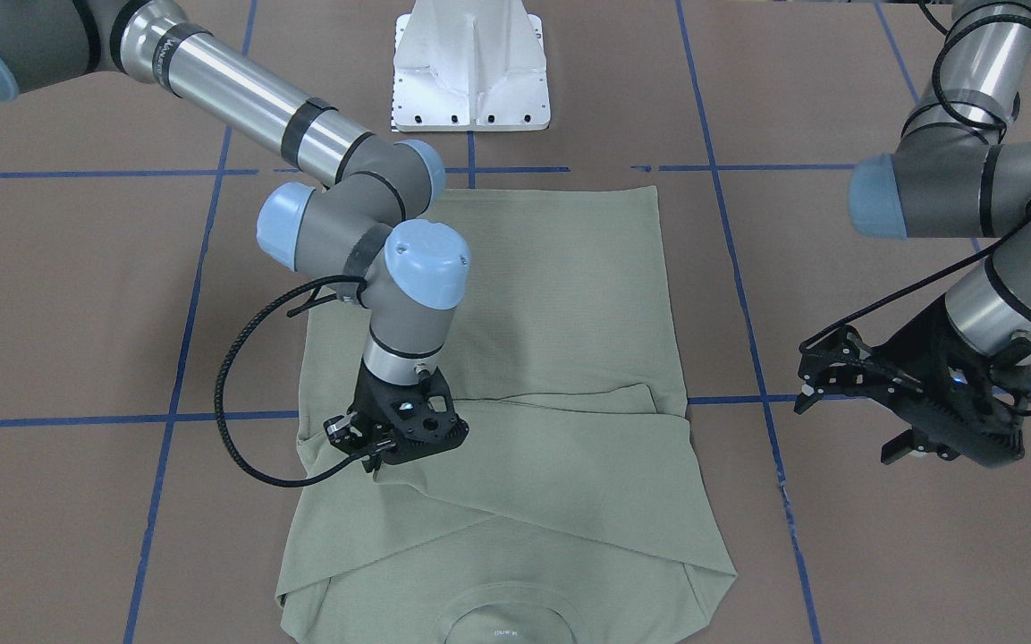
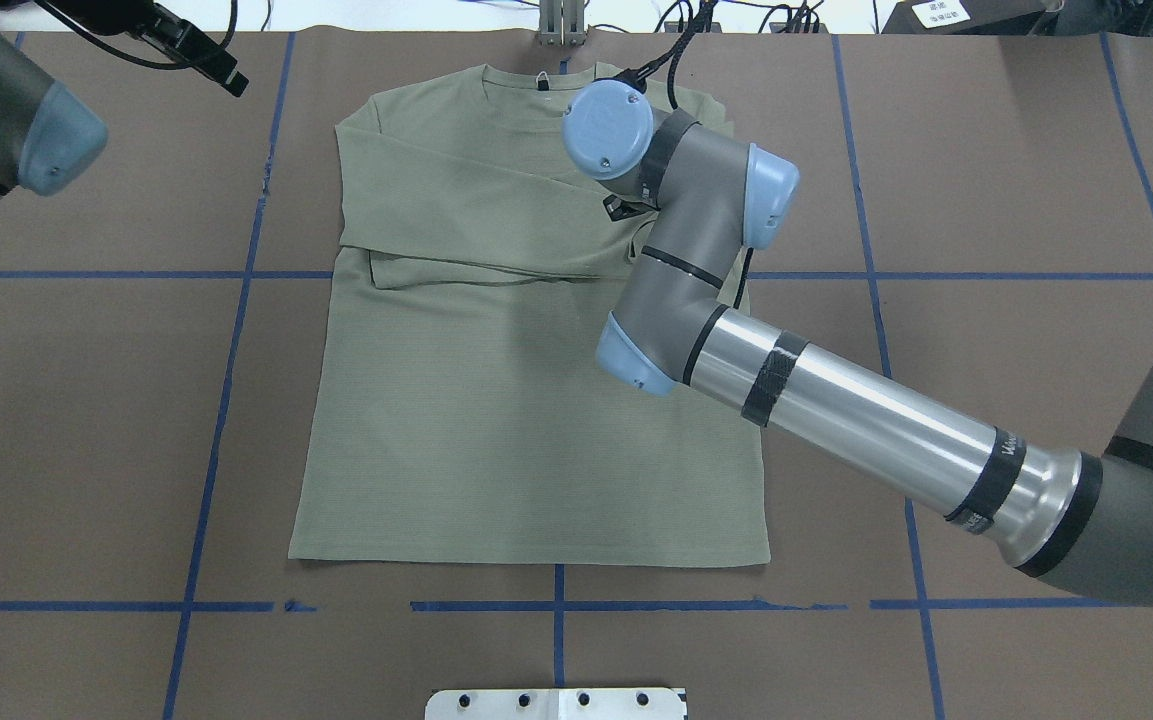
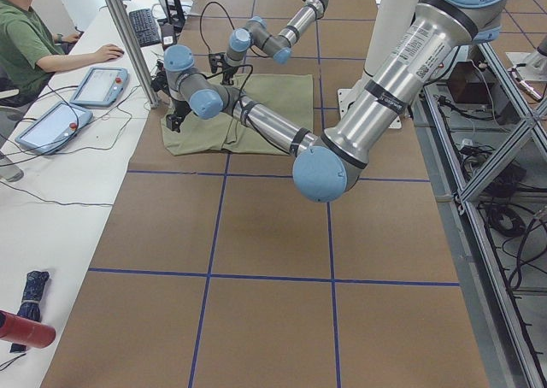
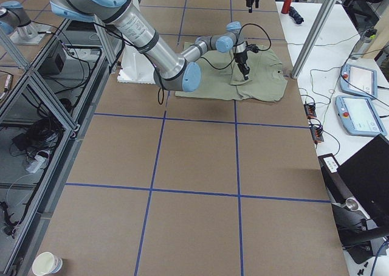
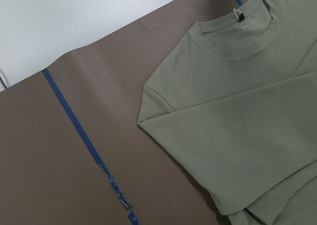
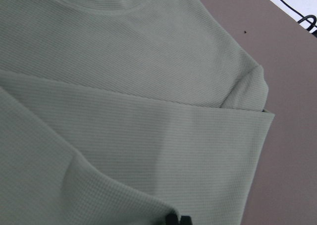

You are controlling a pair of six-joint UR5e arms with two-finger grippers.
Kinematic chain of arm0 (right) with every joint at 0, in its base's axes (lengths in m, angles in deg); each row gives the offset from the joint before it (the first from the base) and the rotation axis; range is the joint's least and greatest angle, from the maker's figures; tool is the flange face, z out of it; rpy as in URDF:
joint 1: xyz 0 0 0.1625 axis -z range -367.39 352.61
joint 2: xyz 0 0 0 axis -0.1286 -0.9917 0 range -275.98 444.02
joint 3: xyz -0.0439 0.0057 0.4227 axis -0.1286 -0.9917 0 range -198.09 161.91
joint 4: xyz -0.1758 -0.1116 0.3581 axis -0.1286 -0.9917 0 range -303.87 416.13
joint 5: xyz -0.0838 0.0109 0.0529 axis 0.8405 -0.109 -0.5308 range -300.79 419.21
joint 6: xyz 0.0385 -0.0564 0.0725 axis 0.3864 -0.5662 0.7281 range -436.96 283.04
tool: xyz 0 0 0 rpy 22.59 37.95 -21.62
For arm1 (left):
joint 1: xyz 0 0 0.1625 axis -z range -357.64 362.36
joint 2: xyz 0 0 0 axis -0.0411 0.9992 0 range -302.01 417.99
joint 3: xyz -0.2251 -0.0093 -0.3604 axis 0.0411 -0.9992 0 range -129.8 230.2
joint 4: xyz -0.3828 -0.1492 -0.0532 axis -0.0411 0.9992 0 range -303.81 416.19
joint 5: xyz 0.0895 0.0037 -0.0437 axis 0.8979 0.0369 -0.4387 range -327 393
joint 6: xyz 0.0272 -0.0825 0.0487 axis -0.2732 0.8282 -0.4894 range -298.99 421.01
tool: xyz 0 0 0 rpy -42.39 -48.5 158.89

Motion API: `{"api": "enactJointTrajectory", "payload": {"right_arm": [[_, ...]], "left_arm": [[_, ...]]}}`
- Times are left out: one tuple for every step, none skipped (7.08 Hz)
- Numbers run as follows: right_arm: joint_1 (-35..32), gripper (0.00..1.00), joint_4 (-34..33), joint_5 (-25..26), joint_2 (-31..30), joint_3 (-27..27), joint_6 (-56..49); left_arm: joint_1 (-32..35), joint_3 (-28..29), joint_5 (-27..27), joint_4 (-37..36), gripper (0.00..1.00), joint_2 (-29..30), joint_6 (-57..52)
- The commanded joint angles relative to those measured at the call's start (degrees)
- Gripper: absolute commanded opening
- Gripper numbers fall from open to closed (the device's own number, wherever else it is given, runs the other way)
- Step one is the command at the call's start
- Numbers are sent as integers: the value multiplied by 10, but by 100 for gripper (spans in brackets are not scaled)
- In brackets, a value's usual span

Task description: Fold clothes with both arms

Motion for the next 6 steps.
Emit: {"api": "enactJointTrajectory", "payload": {"right_arm": [[-15,0,14,0,-20,1,-33],[-15,2,14,1,-20,0,-34],[-14,39,15,0,-20,0,-33],[-14,78,32,0,-21,-1,-32],[-16,100,64,-6,-24,-2,-19],[-31,100,97,-92,-27,0,51]], "left_arm": [[0,0,-1,-1,100,1,0],[0,0,0,-1,100,1,1],[0,0,0,-1,100,1,1],[0,0,0,-1,100,1,1],[0,0,0,-1,100,1,0],[0,-3,0,1,100,1,12]]}}
